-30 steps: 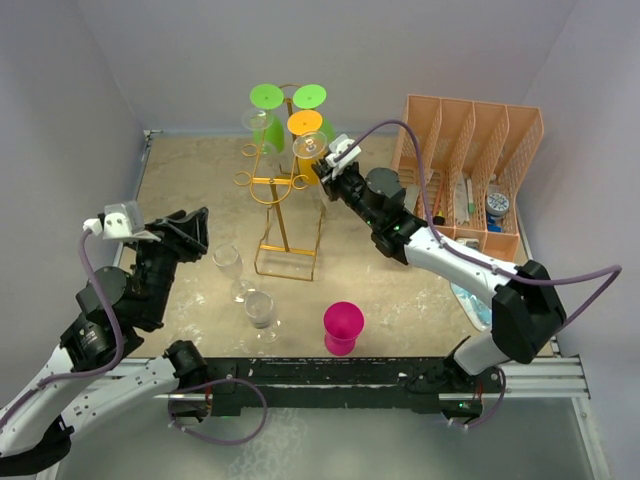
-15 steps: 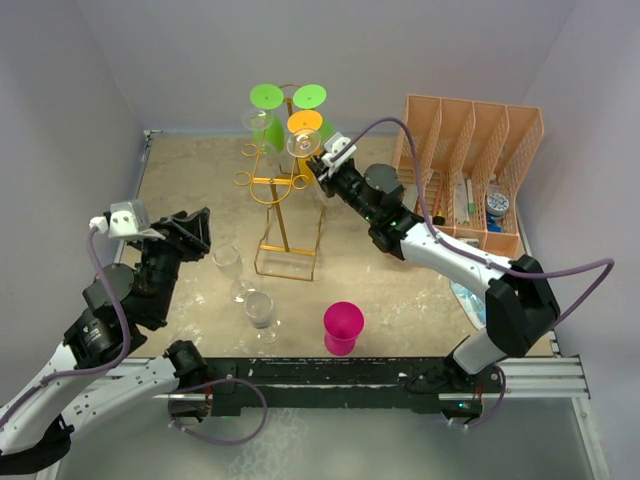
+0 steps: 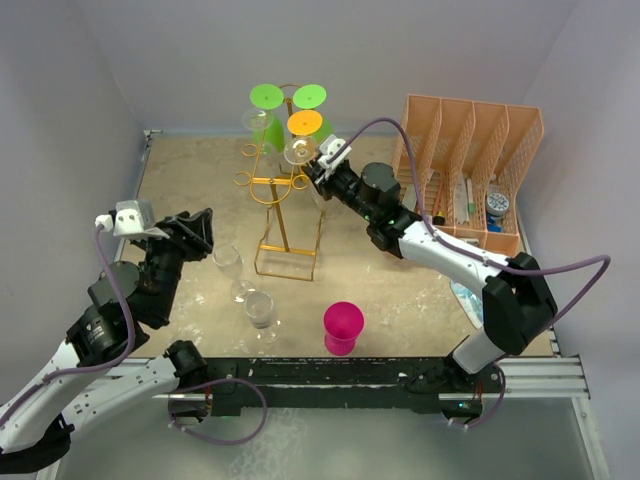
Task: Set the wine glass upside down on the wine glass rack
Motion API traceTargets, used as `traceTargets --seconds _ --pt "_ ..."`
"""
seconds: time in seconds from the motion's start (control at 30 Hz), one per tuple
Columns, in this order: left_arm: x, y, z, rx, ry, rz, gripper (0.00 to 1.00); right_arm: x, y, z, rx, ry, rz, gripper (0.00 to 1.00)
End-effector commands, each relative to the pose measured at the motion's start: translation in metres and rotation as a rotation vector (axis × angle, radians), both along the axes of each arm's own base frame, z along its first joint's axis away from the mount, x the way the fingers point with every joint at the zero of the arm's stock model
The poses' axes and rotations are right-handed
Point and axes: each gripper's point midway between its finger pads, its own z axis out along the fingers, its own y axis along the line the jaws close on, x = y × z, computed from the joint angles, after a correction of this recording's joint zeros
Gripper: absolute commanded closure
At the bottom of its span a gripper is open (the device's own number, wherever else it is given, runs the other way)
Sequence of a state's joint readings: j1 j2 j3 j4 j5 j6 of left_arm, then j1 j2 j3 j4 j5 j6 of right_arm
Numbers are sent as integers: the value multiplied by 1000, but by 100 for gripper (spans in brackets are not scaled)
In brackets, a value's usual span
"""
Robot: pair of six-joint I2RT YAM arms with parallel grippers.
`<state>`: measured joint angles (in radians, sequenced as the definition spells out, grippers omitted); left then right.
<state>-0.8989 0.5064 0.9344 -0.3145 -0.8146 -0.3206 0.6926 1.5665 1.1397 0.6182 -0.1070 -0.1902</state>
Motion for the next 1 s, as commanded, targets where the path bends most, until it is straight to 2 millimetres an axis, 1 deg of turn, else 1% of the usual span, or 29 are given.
traceTargets --seconds 0.0,0.03,0.2,0.33,0.47,0.57,0.67,0.77,0.83,0.9,0.93,0.97 --pt "0 -5 1 2 -3 -20 53 -2 5 37 67 -55 35 77" --pt "0 -5 1 2 -3 -20 53 -1 5 34 64 -47 31 77" --pt "0 -4 1 -1 -3 -19 53 -1 6 34 91 -30 34 77" --pt "-1 -3 2 -7 -5 -19 53 -2 1 36 122 -26 13 75" --pt "-2 -3 3 -16 -9 -23 53 -4 -5 39 153 -33 -9 66" --pt "-3 -2 5 -23 -14 -27 53 -6 -10 35 164 -26 -23 58" --pt "-4 -2 5 -26 -15 -29 53 -9 -18 31 178 -16 -47 54" --pt "-3 -3 4 -26 -15 -34 53 -19 -28 28 199 -12 -56 54" --pt "-3 -4 5 -27 -15 -36 53 -30 -36 35 234 -25 -53 53" --pt "-4 -5 5 -29 -16 -43 53 -36 -43 34 243 -16 -62 53" --pt "-4 -5 5 -31 -17 -45 53 -38 -47 38 255 -10 -72 53" --pt "-4 -6 5 -32 -17 -48 53 -40 -52 27 246 17 -91 52"
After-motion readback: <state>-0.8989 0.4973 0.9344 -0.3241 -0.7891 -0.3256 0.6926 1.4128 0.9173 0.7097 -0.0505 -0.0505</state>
